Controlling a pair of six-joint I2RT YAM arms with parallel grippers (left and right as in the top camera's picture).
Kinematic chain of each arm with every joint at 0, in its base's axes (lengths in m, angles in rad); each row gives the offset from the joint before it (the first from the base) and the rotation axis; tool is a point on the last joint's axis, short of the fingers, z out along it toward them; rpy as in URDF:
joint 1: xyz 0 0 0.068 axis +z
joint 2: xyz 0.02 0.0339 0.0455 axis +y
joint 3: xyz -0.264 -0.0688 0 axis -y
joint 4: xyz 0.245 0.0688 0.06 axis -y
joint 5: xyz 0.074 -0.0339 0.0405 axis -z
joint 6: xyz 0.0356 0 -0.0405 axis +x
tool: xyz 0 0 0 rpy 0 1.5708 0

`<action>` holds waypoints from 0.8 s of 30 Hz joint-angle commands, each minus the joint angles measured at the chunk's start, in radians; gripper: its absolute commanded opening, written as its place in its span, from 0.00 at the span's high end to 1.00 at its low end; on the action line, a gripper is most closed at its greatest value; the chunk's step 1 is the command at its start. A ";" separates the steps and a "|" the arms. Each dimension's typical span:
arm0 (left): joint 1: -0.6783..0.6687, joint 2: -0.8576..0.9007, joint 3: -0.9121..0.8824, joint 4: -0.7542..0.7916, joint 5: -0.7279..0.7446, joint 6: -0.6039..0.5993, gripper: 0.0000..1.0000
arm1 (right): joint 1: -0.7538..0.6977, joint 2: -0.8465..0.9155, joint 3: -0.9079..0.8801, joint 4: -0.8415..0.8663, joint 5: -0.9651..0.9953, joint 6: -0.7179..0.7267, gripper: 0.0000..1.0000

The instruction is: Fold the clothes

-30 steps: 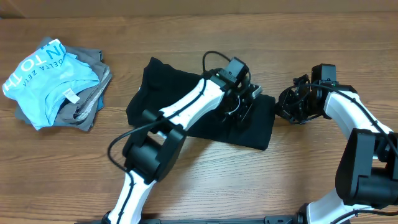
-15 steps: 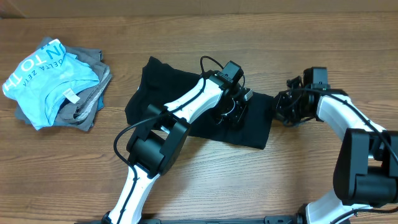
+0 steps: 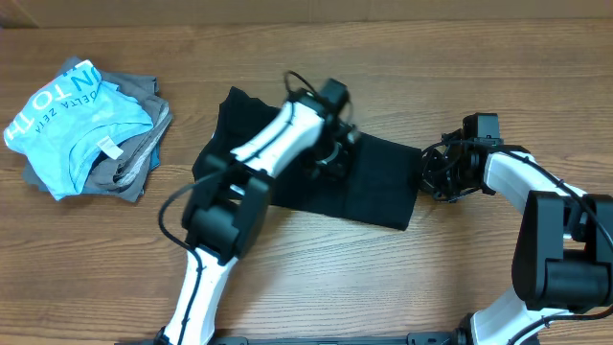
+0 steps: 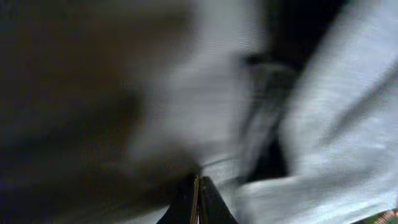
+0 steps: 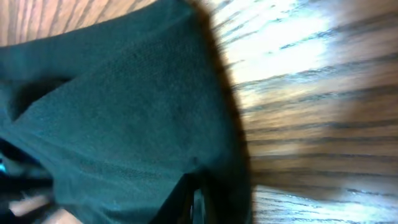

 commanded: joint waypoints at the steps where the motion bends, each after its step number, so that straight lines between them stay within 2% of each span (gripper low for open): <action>1: 0.059 0.025 0.060 -0.046 -0.061 0.042 0.96 | -0.003 0.026 0.018 -0.053 -0.018 -0.064 0.86; 6: 0.101 0.014 0.163 -0.175 -0.061 0.109 0.96 | -0.027 -0.050 0.135 -0.201 -0.119 -0.195 0.72; 12: 0.156 -0.040 0.341 -0.334 -0.108 0.187 0.94 | -0.109 -0.144 0.188 -0.315 -0.131 -0.209 0.64; 15: 0.208 -0.089 0.466 -0.413 -0.156 0.185 0.88 | -0.156 -0.139 0.182 -0.357 -0.131 -0.232 0.60; 19: 0.296 -0.172 0.606 -0.498 -0.176 0.170 0.74 | -0.184 -0.126 0.137 -0.364 -0.130 -0.261 0.50; 22: 0.364 -0.237 0.652 -0.539 -0.176 0.159 0.64 | -0.185 -0.112 0.086 -0.335 -0.128 -0.261 0.41; 24: 0.404 -0.276 0.654 -0.558 -0.176 0.147 0.60 | -0.183 -0.105 0.051 -0.301 -0.129 -0.260 0.39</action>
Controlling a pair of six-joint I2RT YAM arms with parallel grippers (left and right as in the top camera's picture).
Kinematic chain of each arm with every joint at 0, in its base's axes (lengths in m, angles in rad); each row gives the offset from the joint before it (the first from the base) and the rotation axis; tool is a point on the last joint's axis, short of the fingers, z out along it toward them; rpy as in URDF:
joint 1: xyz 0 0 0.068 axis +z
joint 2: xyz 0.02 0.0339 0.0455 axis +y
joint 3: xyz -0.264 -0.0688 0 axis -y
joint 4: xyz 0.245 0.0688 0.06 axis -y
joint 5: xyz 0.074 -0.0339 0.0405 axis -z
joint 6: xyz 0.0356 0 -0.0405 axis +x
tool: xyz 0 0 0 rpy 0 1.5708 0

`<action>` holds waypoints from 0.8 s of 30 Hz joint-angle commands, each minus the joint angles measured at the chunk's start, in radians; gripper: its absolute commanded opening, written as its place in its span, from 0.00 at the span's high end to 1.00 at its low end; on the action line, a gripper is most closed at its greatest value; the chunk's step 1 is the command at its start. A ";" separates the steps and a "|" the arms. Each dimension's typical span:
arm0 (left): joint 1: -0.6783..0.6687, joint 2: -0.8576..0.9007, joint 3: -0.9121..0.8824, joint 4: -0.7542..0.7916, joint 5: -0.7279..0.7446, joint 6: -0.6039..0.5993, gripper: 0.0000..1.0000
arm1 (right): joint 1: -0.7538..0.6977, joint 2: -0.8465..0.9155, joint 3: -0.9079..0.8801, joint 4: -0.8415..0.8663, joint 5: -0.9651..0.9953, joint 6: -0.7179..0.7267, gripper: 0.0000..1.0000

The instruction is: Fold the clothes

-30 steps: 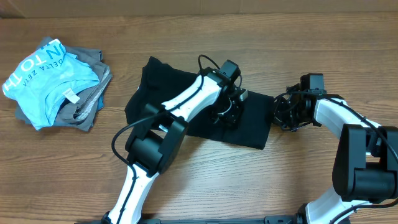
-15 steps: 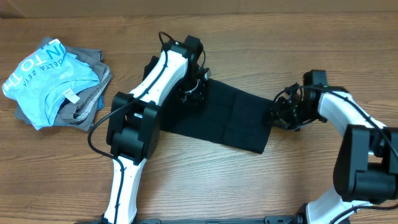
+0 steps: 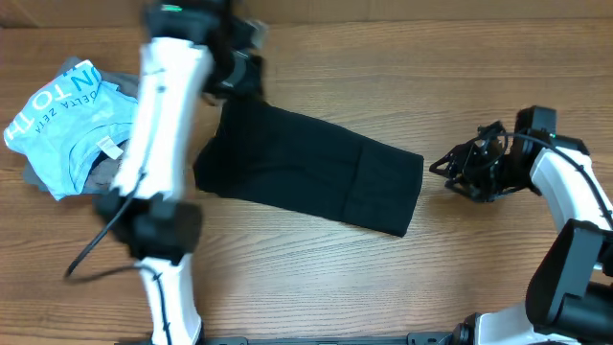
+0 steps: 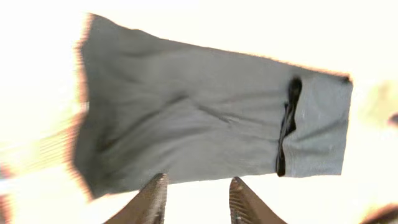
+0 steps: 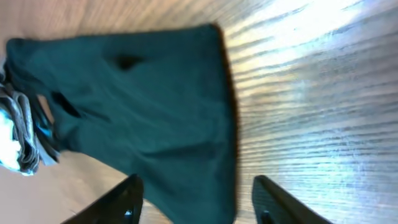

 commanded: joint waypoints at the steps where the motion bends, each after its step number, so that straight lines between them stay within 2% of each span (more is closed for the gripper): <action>1: 0.053 -0.091 0.028 -0.032 -0.017 -0.007 0.56 | 0.007 0.026 -0.058 0.040 -0.008 -0.019 0.38; 2: 0.068 -0.103 0.028 -0.041 -0.017 -0.006 0.51 | 0.011 0.031 -0.076 0.061 -0.008 -0.019 0.38; 3: 0.085 -0.114 0.028 -0.051 -0.018 -0.006 0.41 | 0.017 0.038 -0.095 0.085 -0.010 -0.016 0.38; 4: 0.097 -0.121 0.028 -0.058 -0.018 -0.006 0.29 | 0.022 0.046 -0.111 0.108 -0.015 -0.015 0.39; 6: 0.118 -0.126 0.028 -0.068 -0.018 -0.005 0.00 | 0.032 0.066 -0.135 0.143 -0.017 -0.008 0.43; 9: 0.142 -0.124 0.028 -0.074 -0.017 -0.006 0.00 | 0.056 0.096 -0.167 0.203 -0.038 -0.008 0.46; 15: 0.150 -0.124 0.028 -0.067 -0.017 -0.006 0.00 | 0.154 0.124 -0.189 0.294 -0.089 -0.008 0.47; 17: 0.150 -0.124 0.028 -0.067 -0.017 -0.006 0.00 | 0.187 0.124 -0.189 0.307 -0.088 -0.008 0.55; 18: 0.150 -0.124 0.028 -0.067 -0.017 -0.006 0.00 | 0.197 0.124 -0.189 0.313 -0.084 -0.006 0.65; 21: 0.150 -0.124 0.028 -0.067 -0.017 -0.006 0.00 | 0.205 0.124 -0.189 0.323 -0.027 0.036 0.86; 22: 0.150 -0.124 0.028 -0.067 -0.017 -0.006 0.00 | 0.202 0.124 -0.188 0.323 -0.010 0.043 0.91; 24: 0.150 -0.124 0.028 -0.067 -0.017 -0.006 0.00 | 0.188 0.124 -0.185 0.319 -0.002 0.041 0.94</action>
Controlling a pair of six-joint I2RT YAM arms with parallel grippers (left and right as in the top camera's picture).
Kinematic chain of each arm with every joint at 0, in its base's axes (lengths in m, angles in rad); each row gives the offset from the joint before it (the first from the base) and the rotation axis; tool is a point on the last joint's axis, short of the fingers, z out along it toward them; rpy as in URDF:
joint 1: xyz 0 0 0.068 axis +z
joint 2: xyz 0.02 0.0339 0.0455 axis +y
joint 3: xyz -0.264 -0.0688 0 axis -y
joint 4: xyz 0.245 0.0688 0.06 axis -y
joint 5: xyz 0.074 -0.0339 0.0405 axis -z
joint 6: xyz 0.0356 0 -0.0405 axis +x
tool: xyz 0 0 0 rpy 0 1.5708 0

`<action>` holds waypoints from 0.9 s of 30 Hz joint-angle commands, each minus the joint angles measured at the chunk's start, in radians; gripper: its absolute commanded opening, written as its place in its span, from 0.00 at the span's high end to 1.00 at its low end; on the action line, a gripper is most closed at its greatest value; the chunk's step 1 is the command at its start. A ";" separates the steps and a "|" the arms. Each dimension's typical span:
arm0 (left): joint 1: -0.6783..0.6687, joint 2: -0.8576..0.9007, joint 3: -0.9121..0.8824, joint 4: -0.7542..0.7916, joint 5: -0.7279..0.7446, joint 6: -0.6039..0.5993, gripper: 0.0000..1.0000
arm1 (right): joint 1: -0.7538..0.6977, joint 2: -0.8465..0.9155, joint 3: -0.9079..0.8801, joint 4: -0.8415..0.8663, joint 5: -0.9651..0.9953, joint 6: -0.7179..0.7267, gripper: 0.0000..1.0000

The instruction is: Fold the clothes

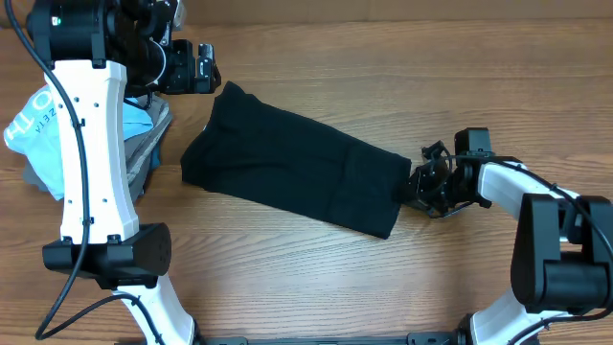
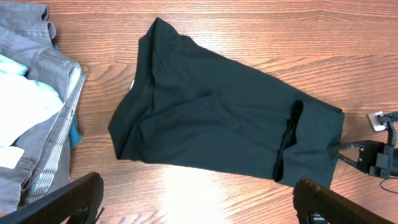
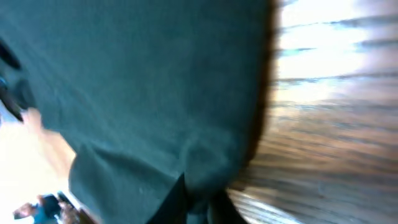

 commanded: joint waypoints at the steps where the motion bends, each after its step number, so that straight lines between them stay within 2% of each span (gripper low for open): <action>1: 0.002 0.005 0.002 0.001 -0.001 0.001 0.00 | -0.027 0.011 0.000 -0.002 0.044 0.018 0.95; 6: 0.002 0.005 0.002 0.001 -0.001 0.000 0.00 | -0.068 0.004 0.066 -0.060 0.047 0.013 0.96; 9: 0.002 0.005 0.002 0.001 -0.001 0.000 0.00 | -0.106 -0.010 0.151 -0.160 0.119 0.013 0.96; 13: 0.002 0.005 0.002 0.002 -0.001 0.001 0.00 | -0.170 -0.023 0.331 -0.350 0.325 0.013 0.96; 18: 0.002 0.005 0.002 0.001 -0.001 0.001 0.00 | -0.220 -0.024 0.563 -0.515 0.434 0.013 0.96; 21: 0.002 0.005 0.002 0.001 -0.001 0.000 0.00 | -0.219 -0.024 0.639 -0.552 0.459 0.014 0.96; 27: 0.002 0.005 0.002 0.001 -0.001 0.000 0.00 | -0.137 -0.023 0.637 -0.537 0.507 0.051 0.96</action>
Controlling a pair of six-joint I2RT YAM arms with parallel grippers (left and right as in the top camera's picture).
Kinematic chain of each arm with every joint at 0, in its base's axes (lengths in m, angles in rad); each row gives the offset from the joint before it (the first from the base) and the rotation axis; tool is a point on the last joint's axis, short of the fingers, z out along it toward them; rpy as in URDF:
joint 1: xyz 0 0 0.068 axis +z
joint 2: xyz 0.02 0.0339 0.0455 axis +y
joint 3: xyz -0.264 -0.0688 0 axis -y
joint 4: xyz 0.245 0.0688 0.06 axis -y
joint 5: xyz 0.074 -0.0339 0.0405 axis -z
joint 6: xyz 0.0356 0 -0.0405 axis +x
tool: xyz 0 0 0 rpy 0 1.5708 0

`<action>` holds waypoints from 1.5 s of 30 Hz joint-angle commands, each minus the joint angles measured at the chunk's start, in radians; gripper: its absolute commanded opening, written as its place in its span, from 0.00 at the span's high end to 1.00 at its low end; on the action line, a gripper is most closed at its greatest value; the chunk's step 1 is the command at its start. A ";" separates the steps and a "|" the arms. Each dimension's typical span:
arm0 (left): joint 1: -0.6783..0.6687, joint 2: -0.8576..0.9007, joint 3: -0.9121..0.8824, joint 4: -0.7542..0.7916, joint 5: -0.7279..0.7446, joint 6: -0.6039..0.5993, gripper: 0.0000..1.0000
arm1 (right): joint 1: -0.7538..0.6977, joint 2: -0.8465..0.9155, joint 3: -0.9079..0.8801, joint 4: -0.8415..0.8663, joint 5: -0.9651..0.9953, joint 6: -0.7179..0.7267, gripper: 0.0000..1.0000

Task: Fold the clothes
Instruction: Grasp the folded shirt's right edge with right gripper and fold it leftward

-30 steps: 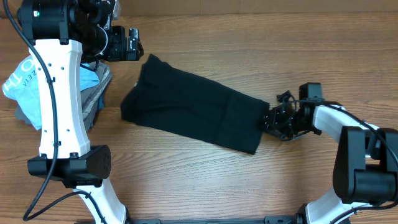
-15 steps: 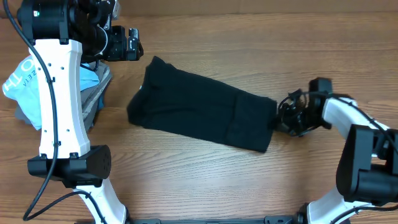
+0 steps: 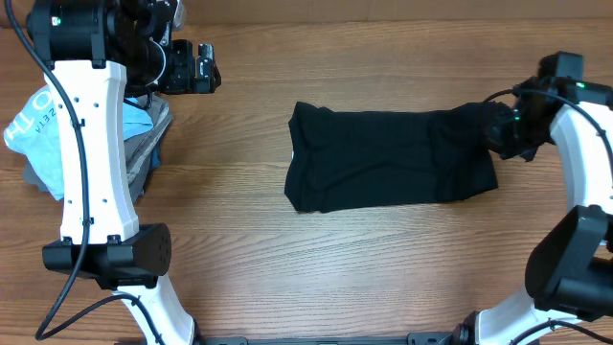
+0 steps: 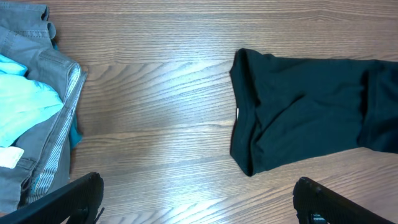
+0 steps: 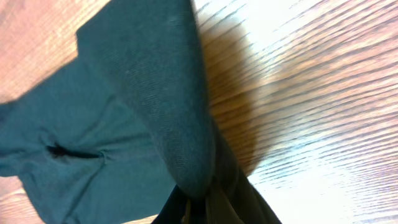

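Observation:
A black garment lies stretched across the middle-right of the wooden table, its right end lifted. My right gripper is shut on that right end, and in the right wrist view the dark cloth bunches over the closed fingers. My left gripper is raised high at the back left, far from the garment. It stands open, its two fingertips wide apart, looking down on the black garment.
A pile of folded clothes, light blue with print on top and grey beneath, sits at the left edge, also seen as a pile in the left wrist view. The left arm's white links rise over the table's left side.
My right gripper has moved from the table's middle right to the far right, shut on the garment's end. The garment now lies further right and straighter. The left arm has not moved.
Both grippers were down at the black garment, left on its middle, right at its right edge. Then both were open, the left lifted towards the back left, the right clear of the cloth. The right then shut on the garment's right end and now holds it further right.

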 commanded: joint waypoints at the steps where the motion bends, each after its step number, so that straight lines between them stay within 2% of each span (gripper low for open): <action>1: 0.002 0.005 0.002 0.001 -0.002 0.000 0.00 | 0.071 -0.021 0.010 0.018 0.072 0.047 0.96; 10: 0.002 0.005 0.002 0.001 -0.002 0.000 0.00 | 0.262 -0.016 -0.006 0.129 0.146 0.162 0.93; 22: 0.002 0.005 0.002 0.001 -0.002 0.001 0.00 | 0.391 0.024 -0.101 0.211 0.147 0.183 0.92; 25: 0.002 0.005 0.002 0.001 -0.002 0.000 0.00 | 0.405 0.025 -0.107 0.244 0.111 0.183 0.84; 28: 0.002 0.005 0.002 0.002 -0.002 0.000 0.00 | 0.411 0.024 -0.106 0.272 0.071 0.175 0.68; 35: 0.002 0.005 0.002 0.001 -0.002 0.001 0.00 | 0.387 -0.005 -0.080 0.256 0.072 0.126 0.63; 37: 0.002 0.005 0.002 0.002 -0.002 0.000 0.00 | 0.373 -0.021 -0.073 0.256 0.062 0.126 0.67; 40: 0.002 0.005 0.002 0.002 -0.002 0.000 0.00 | 0.362 -0.025 -0.075 0.245 0.031 0.126 0.85; 41: 0.002 0.005 0.002 0.001 -0.002 0.000 0.00 | 0.362 -0.022 -0.080 0.233 0.032 0.126 0.89; 45: 0.002 0.005 0.002 0.001 -0.002 0.001 0.00 | 0.373 -0.013 -0.161 0.249 0.031 0.126 0.89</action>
